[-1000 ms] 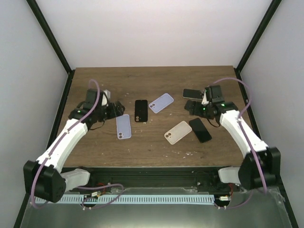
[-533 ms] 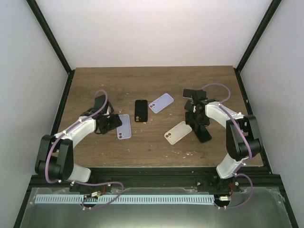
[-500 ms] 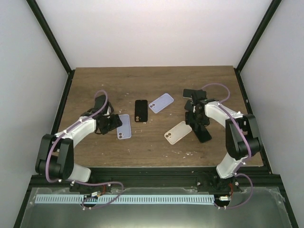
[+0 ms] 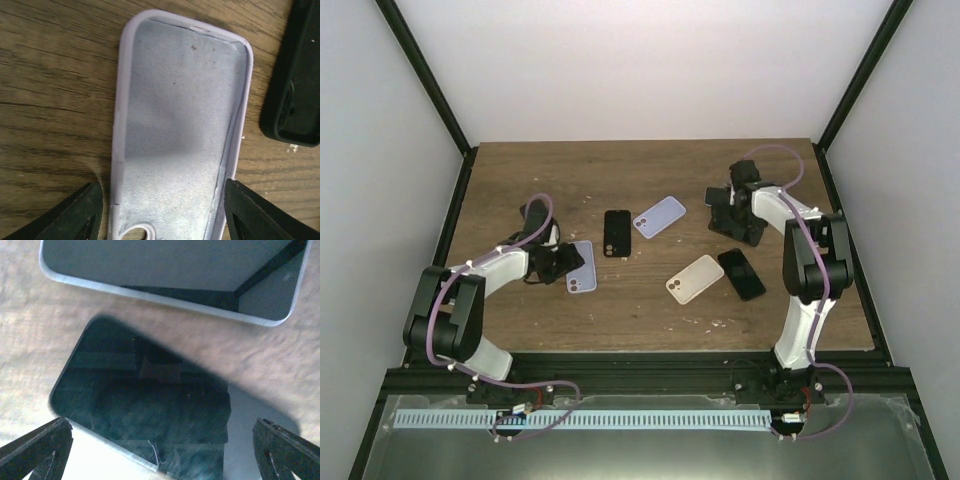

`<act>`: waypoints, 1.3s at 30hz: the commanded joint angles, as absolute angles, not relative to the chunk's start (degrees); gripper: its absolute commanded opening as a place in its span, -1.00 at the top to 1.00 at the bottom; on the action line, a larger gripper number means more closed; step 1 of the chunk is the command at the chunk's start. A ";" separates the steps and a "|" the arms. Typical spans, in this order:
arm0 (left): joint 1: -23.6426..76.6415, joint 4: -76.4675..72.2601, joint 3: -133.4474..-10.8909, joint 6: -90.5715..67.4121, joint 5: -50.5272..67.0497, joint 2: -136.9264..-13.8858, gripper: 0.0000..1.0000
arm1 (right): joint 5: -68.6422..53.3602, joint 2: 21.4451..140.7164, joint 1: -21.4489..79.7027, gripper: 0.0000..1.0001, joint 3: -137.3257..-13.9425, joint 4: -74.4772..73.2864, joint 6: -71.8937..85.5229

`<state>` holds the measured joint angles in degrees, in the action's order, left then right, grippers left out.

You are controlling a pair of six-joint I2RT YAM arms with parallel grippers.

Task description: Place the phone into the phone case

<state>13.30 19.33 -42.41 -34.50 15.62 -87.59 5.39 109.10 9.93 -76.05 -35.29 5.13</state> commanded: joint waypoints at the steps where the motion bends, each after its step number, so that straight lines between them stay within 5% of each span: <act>1: 13.87 17.25 -41.42 -34.89 19.50 -87.46 -0.35 | 0.10 112.51 5.82 -1.00 -81.90 -33.22 1.18; 21: 14.99 13.44 -40.43 -39.00 25.28 -86.70 -0.33 | -14.19 117.14 1.31 -0.98 -82.63 -35.95 -0.74; 39: 12.18 14.32 -40.09 -39.67 20.98 -81.21 -0.30 | -1.02 110.80 10.67 -0.74 -73.45 -37.00 1.13</act>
<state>12.69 15.09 -40.64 -39.46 24.45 -83.18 -5.85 110.61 8.38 -73.65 -35.53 1.30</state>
